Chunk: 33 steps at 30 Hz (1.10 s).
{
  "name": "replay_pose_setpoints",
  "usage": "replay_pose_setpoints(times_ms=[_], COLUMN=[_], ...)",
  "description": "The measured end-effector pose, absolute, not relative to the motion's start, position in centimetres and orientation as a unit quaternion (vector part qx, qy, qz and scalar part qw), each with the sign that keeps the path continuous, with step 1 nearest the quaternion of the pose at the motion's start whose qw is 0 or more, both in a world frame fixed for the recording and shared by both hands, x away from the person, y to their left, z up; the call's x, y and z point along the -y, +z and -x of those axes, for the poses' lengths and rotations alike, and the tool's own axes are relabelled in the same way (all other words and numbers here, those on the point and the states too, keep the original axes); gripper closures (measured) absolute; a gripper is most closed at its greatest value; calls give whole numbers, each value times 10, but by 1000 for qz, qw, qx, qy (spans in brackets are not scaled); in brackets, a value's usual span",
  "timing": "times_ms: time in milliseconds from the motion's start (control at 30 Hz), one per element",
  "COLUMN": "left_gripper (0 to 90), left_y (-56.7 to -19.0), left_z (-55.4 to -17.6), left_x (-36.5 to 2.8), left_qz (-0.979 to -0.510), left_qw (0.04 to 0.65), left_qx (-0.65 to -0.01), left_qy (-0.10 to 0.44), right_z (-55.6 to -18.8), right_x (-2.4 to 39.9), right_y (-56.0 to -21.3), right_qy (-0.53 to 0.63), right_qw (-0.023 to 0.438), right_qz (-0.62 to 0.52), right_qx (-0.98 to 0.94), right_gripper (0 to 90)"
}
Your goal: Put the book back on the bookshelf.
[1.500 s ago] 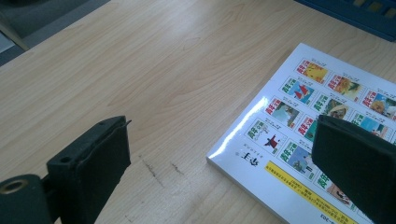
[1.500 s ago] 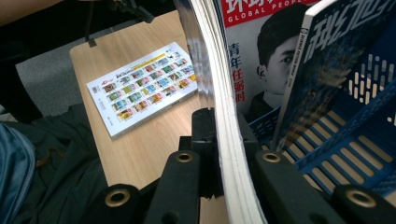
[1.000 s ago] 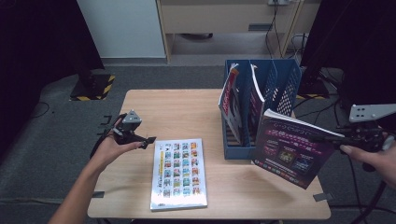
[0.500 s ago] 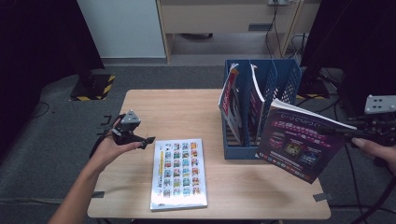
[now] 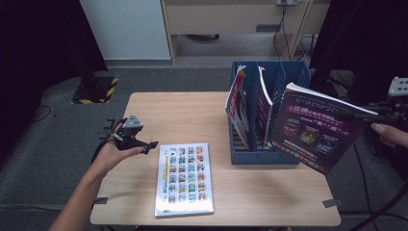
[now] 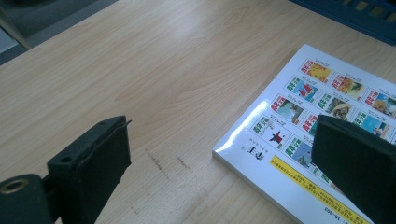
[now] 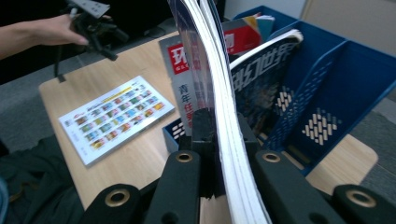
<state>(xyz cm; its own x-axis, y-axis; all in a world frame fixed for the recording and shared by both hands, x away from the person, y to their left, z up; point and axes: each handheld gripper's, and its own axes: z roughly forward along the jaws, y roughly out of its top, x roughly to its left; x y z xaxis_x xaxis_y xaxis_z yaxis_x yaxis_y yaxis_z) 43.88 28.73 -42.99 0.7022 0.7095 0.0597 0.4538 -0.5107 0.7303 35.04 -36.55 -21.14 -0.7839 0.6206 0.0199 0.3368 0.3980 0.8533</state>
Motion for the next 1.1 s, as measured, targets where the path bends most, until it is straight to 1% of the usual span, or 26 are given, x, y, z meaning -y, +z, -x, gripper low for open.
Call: replay_pose_setpoints(times_ms=[167,533,1100], left_gripper=[42,42,43], left_y=[-431,-434,-440], left_z=[-439,-439,-439], left_x=[-288,-291,-291], left_qz=[-851,-850,-852], left_qw=[357,356,350], left_qx=[-343,-346,-346], left_qy=[177,176,178], right_z=[-358,-378,-410], right_x=[363,359,334], right_y=[-210,-214,-217], right_qy=[453,447,433], right_qw=[168,180,206], right_qz=[-312,-342,-402], right_qx=[-819,-807,-780], right_gripper=[845,845,845])
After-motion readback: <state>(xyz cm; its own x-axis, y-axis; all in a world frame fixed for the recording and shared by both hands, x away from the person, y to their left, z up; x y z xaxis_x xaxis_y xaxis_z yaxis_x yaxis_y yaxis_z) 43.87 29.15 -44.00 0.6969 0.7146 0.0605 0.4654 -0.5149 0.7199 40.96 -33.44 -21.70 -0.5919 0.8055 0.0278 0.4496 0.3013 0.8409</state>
